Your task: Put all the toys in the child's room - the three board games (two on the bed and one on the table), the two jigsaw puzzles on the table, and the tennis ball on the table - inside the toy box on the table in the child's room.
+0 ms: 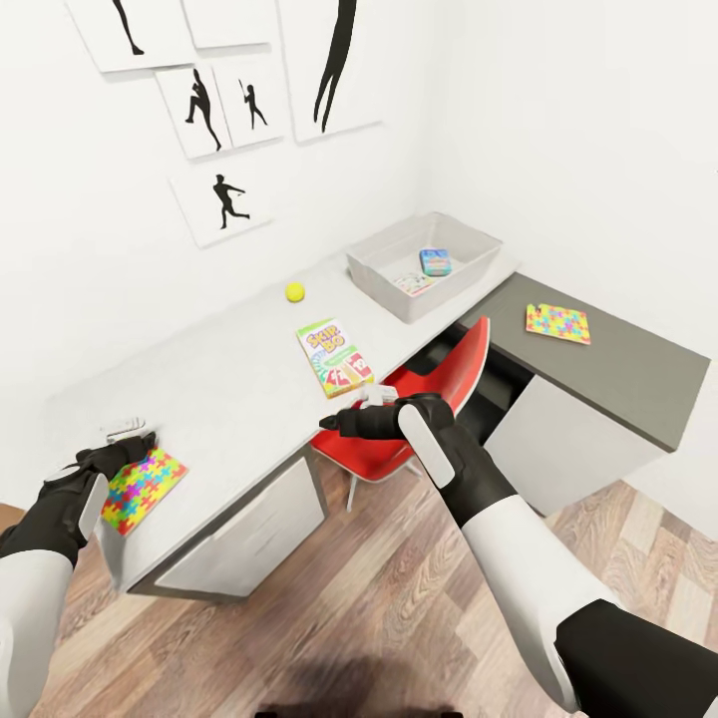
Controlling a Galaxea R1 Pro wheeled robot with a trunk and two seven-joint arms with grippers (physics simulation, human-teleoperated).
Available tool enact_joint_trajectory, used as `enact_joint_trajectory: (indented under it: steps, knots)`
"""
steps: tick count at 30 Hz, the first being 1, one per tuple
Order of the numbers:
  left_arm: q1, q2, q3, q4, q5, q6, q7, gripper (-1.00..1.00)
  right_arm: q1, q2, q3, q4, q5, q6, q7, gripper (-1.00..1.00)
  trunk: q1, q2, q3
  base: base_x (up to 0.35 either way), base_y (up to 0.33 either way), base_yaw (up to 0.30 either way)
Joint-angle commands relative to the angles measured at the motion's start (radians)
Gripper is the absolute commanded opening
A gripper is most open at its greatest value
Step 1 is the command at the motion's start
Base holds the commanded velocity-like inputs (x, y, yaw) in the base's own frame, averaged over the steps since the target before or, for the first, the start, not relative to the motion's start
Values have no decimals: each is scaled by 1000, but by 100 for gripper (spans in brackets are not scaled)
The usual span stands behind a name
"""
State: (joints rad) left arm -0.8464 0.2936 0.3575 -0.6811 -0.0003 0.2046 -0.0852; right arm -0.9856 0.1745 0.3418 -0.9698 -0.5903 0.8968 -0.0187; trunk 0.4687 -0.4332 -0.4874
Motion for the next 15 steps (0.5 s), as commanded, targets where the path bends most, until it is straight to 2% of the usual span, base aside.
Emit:
enact_joint_trajectory:
  steps: [1,15]
  knots:
    - [-1,-1,4,-2,0,7,-7,100,-1,0,0,-1,-2,4,-2,100,0,-2,-1,-94,0,0]
    - [-1,-1,5,-2,0,6,-8,100,-1,0,0,-1,-7,4,-2,100,0,-2,-1,-58,-21,0]
